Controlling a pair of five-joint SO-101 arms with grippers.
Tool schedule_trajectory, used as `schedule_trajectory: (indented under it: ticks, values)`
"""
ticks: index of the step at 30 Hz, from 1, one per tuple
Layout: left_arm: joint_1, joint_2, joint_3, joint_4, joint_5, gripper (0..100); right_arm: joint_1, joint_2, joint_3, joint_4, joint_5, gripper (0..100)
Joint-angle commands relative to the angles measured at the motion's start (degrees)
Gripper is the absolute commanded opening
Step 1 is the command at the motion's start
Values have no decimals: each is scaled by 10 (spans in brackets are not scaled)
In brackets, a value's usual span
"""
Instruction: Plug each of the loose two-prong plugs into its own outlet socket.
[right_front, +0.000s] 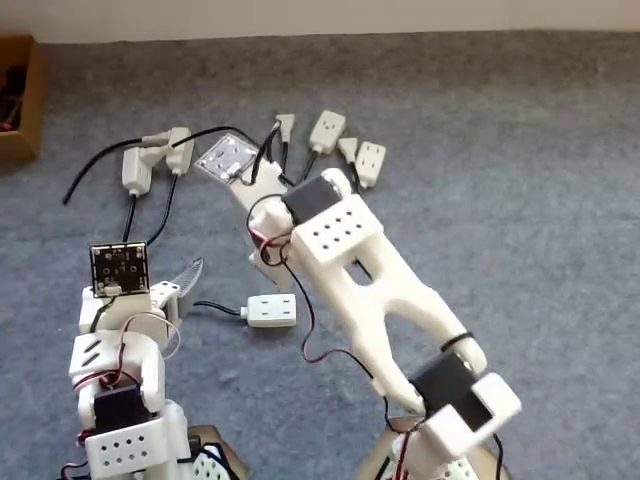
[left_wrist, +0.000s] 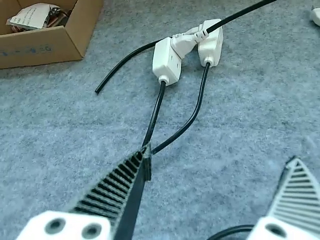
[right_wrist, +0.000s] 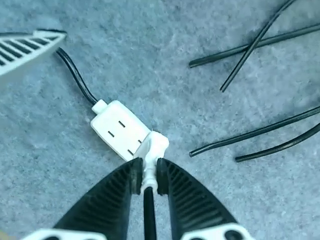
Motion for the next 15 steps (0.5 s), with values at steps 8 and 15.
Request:
schedule_trajectory:
  ticks: [8,15]
  values:
    - [7,-4,9,-13,-5,386,-14,29,-46,34,-129,8]
    - [7,-4,9,-12,-5,386,-27,30,-5,14,-176,8]
